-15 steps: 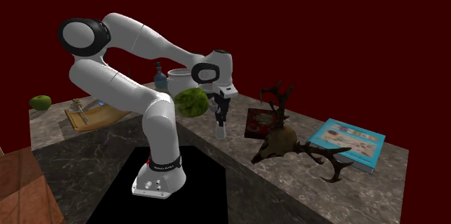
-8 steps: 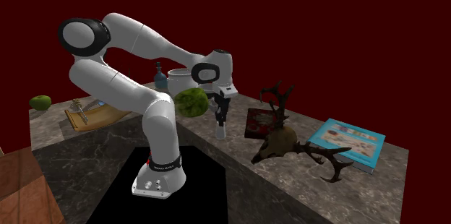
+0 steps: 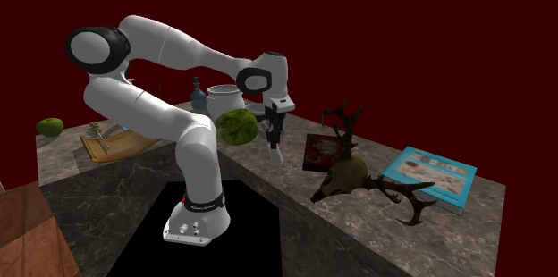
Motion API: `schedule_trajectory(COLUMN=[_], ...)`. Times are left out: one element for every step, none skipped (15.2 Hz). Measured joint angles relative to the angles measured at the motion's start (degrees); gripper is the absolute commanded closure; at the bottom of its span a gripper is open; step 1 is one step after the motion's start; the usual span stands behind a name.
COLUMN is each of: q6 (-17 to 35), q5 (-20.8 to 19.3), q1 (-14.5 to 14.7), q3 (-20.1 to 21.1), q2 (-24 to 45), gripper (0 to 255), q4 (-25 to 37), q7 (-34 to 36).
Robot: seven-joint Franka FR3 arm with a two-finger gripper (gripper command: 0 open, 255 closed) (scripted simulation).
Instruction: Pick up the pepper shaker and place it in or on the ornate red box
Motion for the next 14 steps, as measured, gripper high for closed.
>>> schedule_trajectory(q6=[-0.93,-2.03,-3.02,-3.87,-4.61,-5.46,-6.25,-7.14,-8.15,-8.87,-9.83,-10.33,-11.14,-11.91], q5=[-0.32,-0.61,-0.86,-1.14,-1.42,-1.63,-1.9,-2.11,-2.31,-2.57,-2.76,-2.86,-3.12,-3.4], q1=[-0.17,-0.26,-0.31,-0.46,-0.63,-0.7,-0.83,-0.89,-0.91,-1.05,-1.09,-1.17,-1.29,-1.45], q3=[-0.24,-0.49,-0.75,-0.96,-1.21,-1.39,-1.61,-1.79,-1.99,-2.25,-2.4,-2.42,-2.69,-2.95], q2=[-0.22,-0.68,-1.24,-1.36,-1.47,-1.71,-1.82,-2.08,-2.47,-2.57,-2.77,-2.54,-2.67,-2.61], gripper=[255,255,255,255,255,255,255,255,255,255,255,255,255,255], q4=[0.72,1.39,1.82,2.56,3.19,3.81,4.5,5.15,5.79,6.39,7.19,7.94,8.62,9.44], q7=[0.07,0.2,0.28,0.35,0.34,0.46,0.5,0.62,0.78,0.75,0.94,1.09,1.1,1.1])
